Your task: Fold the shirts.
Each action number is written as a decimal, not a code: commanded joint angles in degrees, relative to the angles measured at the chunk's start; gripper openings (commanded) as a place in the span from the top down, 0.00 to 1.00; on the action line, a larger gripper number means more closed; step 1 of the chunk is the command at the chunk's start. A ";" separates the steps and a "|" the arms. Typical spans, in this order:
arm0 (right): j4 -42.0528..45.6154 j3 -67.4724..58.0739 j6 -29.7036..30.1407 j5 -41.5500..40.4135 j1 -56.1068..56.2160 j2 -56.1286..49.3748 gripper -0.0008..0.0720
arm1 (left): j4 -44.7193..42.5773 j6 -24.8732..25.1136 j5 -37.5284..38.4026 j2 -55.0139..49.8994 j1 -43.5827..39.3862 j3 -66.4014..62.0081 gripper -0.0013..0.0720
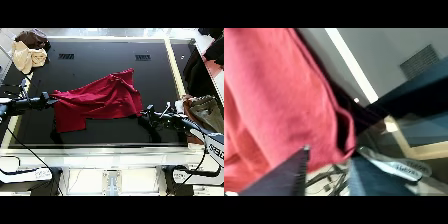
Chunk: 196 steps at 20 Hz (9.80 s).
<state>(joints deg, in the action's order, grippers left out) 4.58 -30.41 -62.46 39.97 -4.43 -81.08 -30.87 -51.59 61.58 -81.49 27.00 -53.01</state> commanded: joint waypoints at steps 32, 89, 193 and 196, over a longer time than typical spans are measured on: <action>67.36 -64.63 -20.59 31.74 0.50 22.95 0.97 | -18.82 -18.95 23.23 8.11 -8.17 -53.27 0.97; 80.94 -36.00 -22.40 33.31 -10.49 25.03 0.42 | -45.55 -41.00 10.95 35.60 -3.08 12.09 0.15; 46.93 -39.45 -25.35 3.43 -3.87 -12.59 0.97 | -25.05 -27.65 -12.50 -9.22 -14.19 -16.92 0.97; 48.04 -39.45 -25.90 2.08 -3.74 -14.05 0.97 | -25.09 -27.15 -17.00 -9.68 -14.91 -16.94 0.97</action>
<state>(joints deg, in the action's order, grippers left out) 50.54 -69.47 -86.28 44.34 -8.36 -93.06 -55.22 -79.09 49.47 -89.82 12.62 -69.76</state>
